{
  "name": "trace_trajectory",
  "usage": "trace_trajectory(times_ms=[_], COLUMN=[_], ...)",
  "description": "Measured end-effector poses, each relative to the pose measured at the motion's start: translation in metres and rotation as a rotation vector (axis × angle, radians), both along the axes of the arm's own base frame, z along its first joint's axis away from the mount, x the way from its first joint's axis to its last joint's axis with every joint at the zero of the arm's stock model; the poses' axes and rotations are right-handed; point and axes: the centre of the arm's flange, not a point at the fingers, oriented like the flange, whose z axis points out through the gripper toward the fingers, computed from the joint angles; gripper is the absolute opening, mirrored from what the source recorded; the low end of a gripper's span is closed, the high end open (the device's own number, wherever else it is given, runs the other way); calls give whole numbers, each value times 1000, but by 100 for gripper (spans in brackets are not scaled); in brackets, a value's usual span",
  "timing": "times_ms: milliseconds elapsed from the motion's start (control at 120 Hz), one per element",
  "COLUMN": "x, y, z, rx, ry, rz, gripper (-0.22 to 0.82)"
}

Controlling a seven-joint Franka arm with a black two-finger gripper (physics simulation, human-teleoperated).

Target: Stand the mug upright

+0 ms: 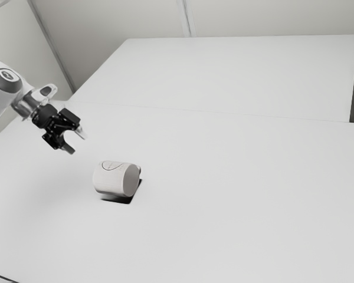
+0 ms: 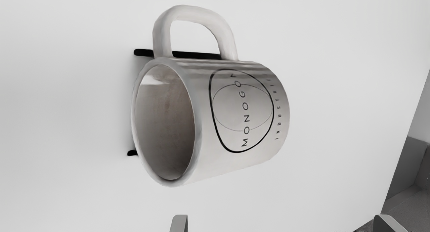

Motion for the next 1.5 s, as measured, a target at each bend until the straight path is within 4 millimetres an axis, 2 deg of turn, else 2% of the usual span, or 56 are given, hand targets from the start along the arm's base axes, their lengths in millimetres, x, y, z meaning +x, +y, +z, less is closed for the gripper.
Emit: trace_trajectory(times_ms=[75, 217, 400, 492, 683, 725, 775, 892, 1025, 1200, 1300, 1392, 1500], x=[-4, -6, -11, -21, -26, -27, -28, -27, -25, -23, -20, -13, 1], y=[4, 8, -2, -12, -25, -27, -29, -32, -35, -40, -46, -64, -84], z=[-26, -62, -93, -111, -127, -130, -132, -131, -127, -119, -89, -52, -30], rx=[-45, -121, -221, -286, -385, -402, -419, -440, -451, -454, -438, -391, -267], ry=[-6, -43, -90, -95, -134, -139, -148, -178, -206, -241, -300, -352, -348], rz=[5, 13, 21, 35, 43, 43, 42, 32, 16, -9, -41, -110, -214], gripper=[60, 60, 60, 60, 60, 55, 42, 13, -4, -13, -15, -16, -17])
